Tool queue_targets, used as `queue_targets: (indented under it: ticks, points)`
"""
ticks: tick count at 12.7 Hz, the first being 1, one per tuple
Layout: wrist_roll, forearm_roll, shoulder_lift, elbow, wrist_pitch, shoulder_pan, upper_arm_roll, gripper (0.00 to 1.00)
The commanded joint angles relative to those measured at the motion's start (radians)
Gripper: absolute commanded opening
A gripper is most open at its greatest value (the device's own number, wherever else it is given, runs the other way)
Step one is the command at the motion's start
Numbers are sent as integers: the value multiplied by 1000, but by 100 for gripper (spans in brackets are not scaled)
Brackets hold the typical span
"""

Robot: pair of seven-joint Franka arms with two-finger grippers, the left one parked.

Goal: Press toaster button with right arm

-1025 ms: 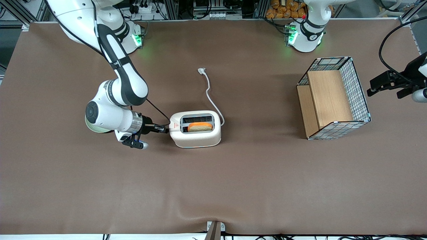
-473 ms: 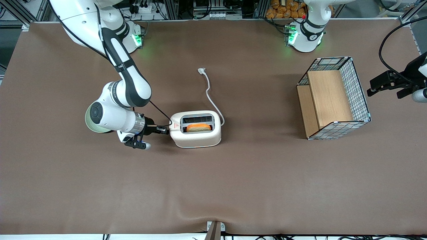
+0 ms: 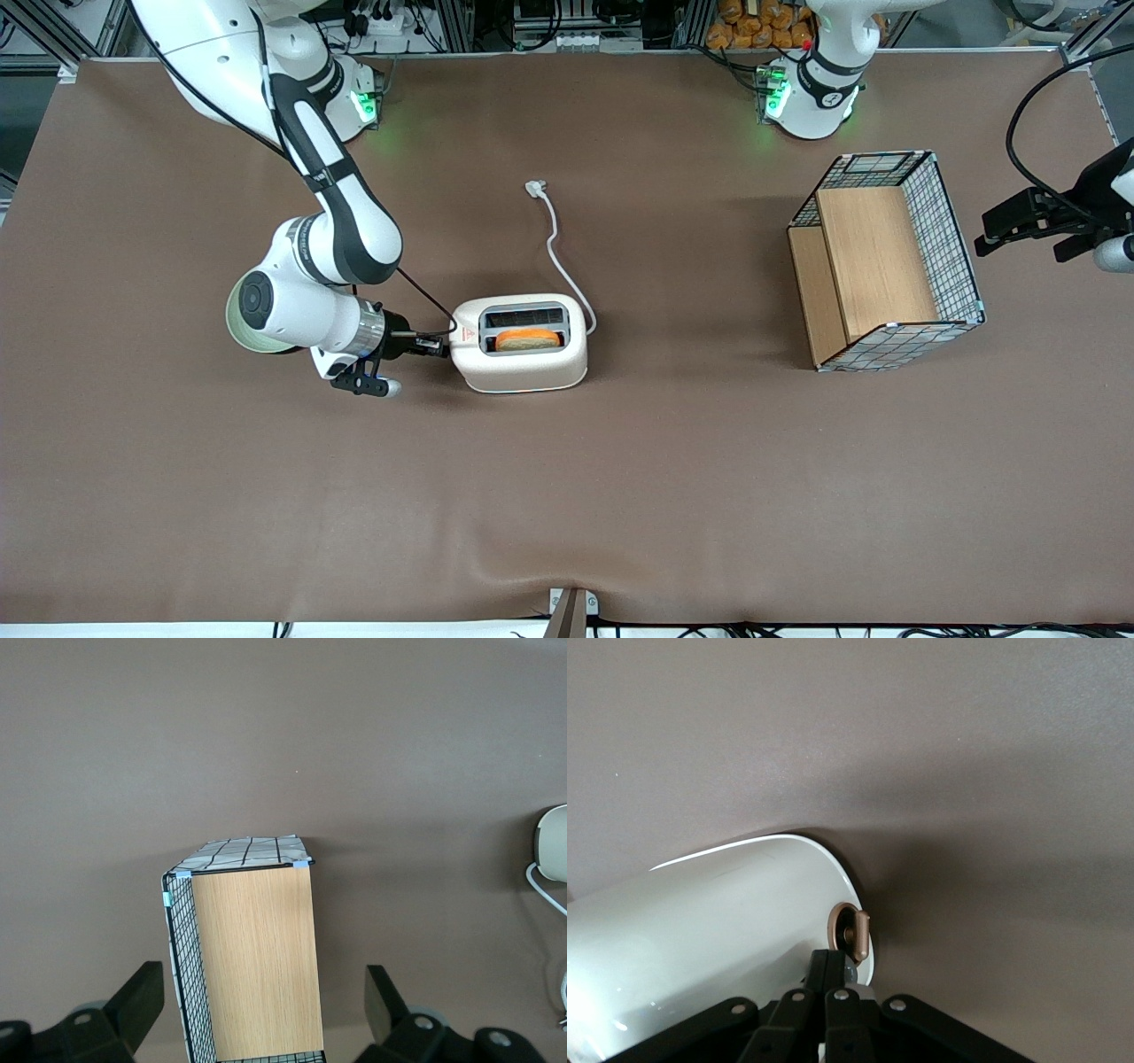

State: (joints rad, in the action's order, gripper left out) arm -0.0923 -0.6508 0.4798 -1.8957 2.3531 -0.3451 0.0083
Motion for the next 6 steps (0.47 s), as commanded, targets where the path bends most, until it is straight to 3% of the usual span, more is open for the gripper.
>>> queue_targets:
  ticks: [1, 6]
  points:
    - [55, -33, 36, 13, 34, -6, -5, 0]
    - [112, -33, 20, 56, -112, 81, -7, 0]
